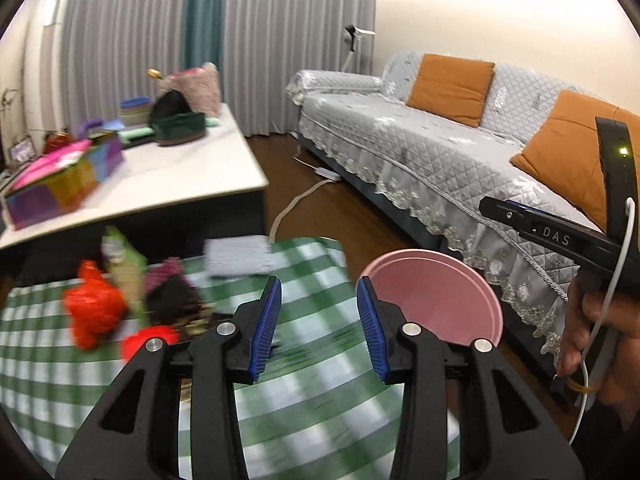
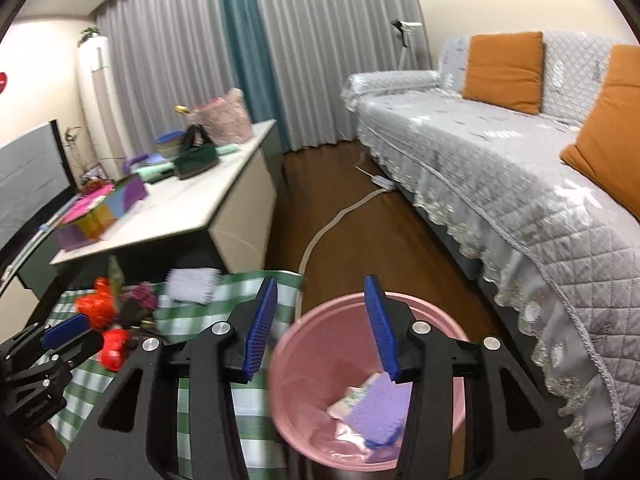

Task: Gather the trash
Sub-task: 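Move both open grippers back over the checked table toward the bags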

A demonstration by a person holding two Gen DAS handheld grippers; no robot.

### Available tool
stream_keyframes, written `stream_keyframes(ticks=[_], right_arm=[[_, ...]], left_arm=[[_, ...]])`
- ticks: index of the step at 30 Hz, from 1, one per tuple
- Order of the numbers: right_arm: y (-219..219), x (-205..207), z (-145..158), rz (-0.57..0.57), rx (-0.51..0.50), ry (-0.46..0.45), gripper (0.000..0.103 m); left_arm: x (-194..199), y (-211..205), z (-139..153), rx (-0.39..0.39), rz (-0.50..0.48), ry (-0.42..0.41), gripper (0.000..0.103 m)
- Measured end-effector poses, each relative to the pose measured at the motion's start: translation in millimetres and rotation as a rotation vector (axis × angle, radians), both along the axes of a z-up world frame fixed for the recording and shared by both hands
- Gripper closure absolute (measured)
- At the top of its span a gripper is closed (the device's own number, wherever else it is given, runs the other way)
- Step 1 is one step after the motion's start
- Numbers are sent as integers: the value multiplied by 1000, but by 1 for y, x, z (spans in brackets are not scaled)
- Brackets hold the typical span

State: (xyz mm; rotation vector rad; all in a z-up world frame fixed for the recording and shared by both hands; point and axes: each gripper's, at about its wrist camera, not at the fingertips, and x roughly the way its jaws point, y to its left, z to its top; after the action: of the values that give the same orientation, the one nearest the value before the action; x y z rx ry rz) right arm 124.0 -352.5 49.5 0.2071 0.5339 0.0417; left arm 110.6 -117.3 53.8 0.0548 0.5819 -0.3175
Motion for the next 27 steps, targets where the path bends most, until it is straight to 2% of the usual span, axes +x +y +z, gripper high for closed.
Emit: stream_keyframes(ticks=[5, 7, 10, 16, 25, 27], right_arm=[[45, -9, 13, 85, 5, -38, 56], [63, -11, 15, 120, -8, -52, 50], [88, -10, 13, 171, -31, -60, 45], [124, 2, -7, 244, -66, -23, 42], [159, 31, -44, 315, -93, 57, 38], [168, 39, -55, 336, -102, 79, 37]], left_arm=[[-22, 53, 18, 25, 66, -33, 64], [-27, 73, 20, 20, 104, -45, 64], [-31, 96, 14, 12, 150, -58, 64], [-19, 129, -24, -34, 237, 3, 64], [12, 142, -64, -54, 254, 74, 63], [19, 142, -72, -59, 254, 91, 58]])
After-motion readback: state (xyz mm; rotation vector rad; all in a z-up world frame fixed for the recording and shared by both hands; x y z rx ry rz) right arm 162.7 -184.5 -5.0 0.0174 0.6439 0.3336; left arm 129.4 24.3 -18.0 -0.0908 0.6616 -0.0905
